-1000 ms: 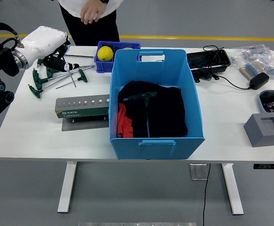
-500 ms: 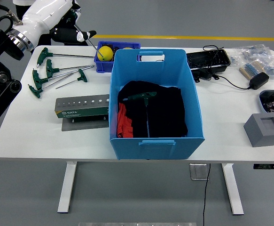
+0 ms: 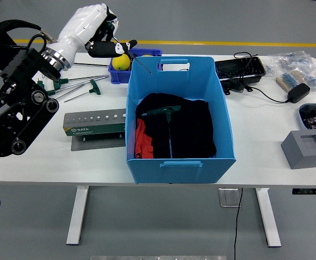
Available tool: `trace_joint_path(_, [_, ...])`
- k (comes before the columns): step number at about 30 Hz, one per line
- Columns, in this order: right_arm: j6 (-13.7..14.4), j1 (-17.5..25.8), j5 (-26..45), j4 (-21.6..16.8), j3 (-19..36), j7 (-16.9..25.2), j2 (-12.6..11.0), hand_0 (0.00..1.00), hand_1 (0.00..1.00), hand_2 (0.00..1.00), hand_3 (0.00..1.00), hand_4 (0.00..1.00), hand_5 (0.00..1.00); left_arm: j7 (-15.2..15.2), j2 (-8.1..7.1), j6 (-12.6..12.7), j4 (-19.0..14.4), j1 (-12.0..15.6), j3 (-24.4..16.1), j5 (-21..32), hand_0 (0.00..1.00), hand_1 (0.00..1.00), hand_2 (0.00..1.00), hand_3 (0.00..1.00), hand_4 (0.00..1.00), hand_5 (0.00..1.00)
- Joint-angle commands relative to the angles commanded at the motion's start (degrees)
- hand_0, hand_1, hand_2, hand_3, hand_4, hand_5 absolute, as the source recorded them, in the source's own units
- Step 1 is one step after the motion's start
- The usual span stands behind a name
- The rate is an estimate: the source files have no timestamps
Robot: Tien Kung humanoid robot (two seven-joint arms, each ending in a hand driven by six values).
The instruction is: Lift tool from toolbox,place it in box,lift tool from toolbox,place it in box
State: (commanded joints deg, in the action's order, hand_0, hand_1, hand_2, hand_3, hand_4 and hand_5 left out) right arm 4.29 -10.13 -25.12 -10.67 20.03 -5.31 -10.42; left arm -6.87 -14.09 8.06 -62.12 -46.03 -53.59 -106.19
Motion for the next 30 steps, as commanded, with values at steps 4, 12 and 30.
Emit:
trace_joint_path(4, [-0.2, -0.1, 0.3, 0.0, -0.3, 0.0, -0.3, 0.685, 0.670, 0.727, 0.574, 0.811, 0.675, -3.2, 1.79, 4.0, 5.4, -2.3, 6.2, 4.7, 0.109, 0.002, 0.038, 0.079, 0.774, 0.436])
trace_joint_path(12, [-0.6, -0.4, 0.4, 0.2, -0.4, 0.2, -0.5, 0.685, 0.669, 0.727, 0.573, 0.810, 0.675, -2.0, 4.22, 3.4, 9.6, -5.0, 14.6, 9.3, 0.225, 0.150, 0.221, 0.331, 0.760, 0.408])
trace_joint_path(30, [-1.2, -0.4, -2.6, 0.4, 1.9, -0.6, -0.7, 0.684, 0.667, 0.726, 0.571, 0.807, 0.678, -3.3, 5.37, 0.9, 10.7, -5.6, 23.7, 12.3, 0.722, 0.683, 0.787, 0.562, 0.813, 0.415])
